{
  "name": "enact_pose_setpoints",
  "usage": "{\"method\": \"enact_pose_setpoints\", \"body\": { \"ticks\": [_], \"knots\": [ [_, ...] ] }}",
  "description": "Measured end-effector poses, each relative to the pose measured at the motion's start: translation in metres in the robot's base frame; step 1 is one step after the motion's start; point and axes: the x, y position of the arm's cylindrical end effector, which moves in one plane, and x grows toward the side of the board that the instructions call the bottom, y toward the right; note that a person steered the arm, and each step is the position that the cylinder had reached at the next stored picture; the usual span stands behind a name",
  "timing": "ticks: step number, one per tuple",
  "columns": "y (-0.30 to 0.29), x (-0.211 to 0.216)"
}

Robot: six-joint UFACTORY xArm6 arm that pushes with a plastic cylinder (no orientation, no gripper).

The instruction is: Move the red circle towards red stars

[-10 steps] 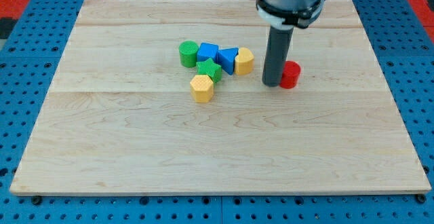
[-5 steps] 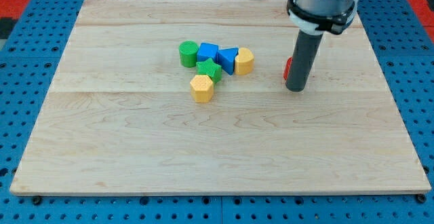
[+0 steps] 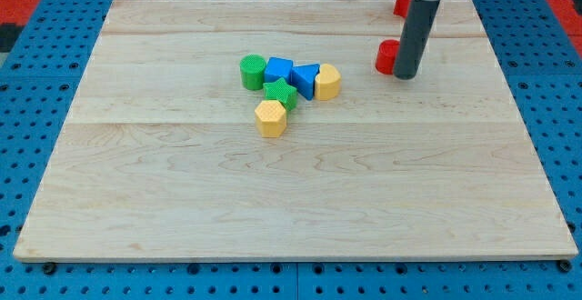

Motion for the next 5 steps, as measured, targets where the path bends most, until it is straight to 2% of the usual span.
{"method": "enact_pose_setpoints", "body": {
  "ticks": [3, 5],
  "knots": [
    [0.007, 0.002],
    [0.007, -0.027]
  ]
}}
